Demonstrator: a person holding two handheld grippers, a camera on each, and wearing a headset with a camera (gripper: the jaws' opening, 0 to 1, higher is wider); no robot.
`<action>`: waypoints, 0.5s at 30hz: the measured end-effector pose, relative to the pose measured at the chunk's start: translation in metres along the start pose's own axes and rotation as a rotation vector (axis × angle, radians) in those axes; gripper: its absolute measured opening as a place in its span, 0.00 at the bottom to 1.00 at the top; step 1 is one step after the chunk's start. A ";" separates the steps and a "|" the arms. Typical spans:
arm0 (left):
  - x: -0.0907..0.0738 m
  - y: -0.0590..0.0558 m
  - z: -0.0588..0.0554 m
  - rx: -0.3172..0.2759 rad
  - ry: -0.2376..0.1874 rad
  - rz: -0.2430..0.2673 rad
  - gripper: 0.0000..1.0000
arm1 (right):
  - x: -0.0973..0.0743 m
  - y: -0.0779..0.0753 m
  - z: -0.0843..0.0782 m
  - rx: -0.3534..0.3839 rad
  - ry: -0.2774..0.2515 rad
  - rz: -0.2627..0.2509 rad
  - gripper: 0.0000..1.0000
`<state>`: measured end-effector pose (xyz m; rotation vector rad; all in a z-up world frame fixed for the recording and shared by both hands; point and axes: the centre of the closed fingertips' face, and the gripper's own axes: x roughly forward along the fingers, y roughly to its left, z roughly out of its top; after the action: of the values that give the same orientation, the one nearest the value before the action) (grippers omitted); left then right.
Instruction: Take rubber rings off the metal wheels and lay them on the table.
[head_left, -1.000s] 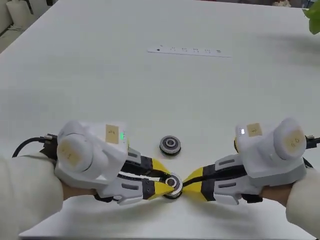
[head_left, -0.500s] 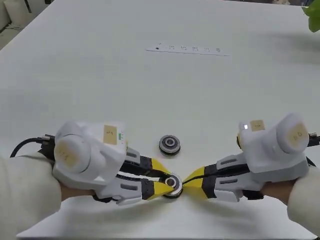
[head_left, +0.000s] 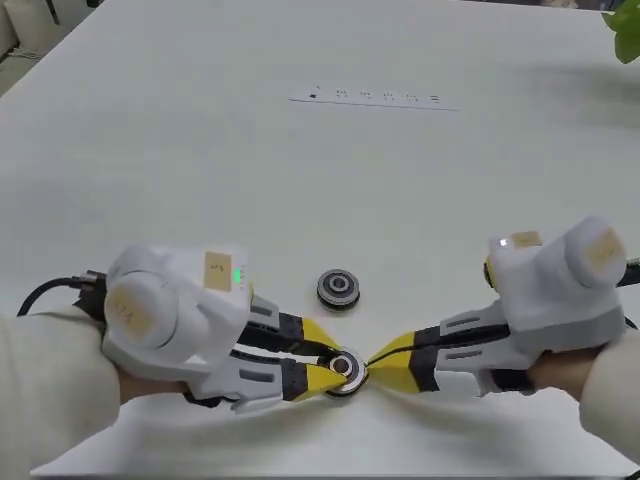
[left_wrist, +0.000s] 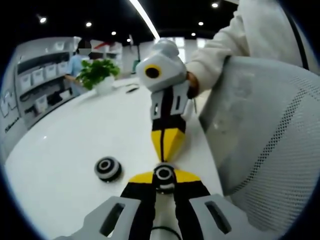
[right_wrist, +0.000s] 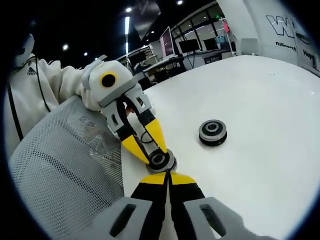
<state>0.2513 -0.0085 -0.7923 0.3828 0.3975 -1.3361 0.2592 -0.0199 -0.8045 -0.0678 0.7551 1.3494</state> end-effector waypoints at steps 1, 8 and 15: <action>0.000 0.000 0.000 0.000 -0.001 -0.001 0.14 | -0.001 0.000 0.001 0.014 -0.005 0.003 0.00; 0.000 0.000 0.000 0.004 -0.002 -0.003 0.14 | 0.000 0.004 0.005 0.078 -0.029 0.017 0.00; 0.000 0.000 0.000 0.017 0.000 -0.005 0.13 | 0.000 0.008 0.008 0.097 -0.037 0.022 0.00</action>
<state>0.2513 -0.0085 -0.7926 0.3957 0.3876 -1.3451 0.2555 -0.0136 -0.7951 0.0426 0.7913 1.3298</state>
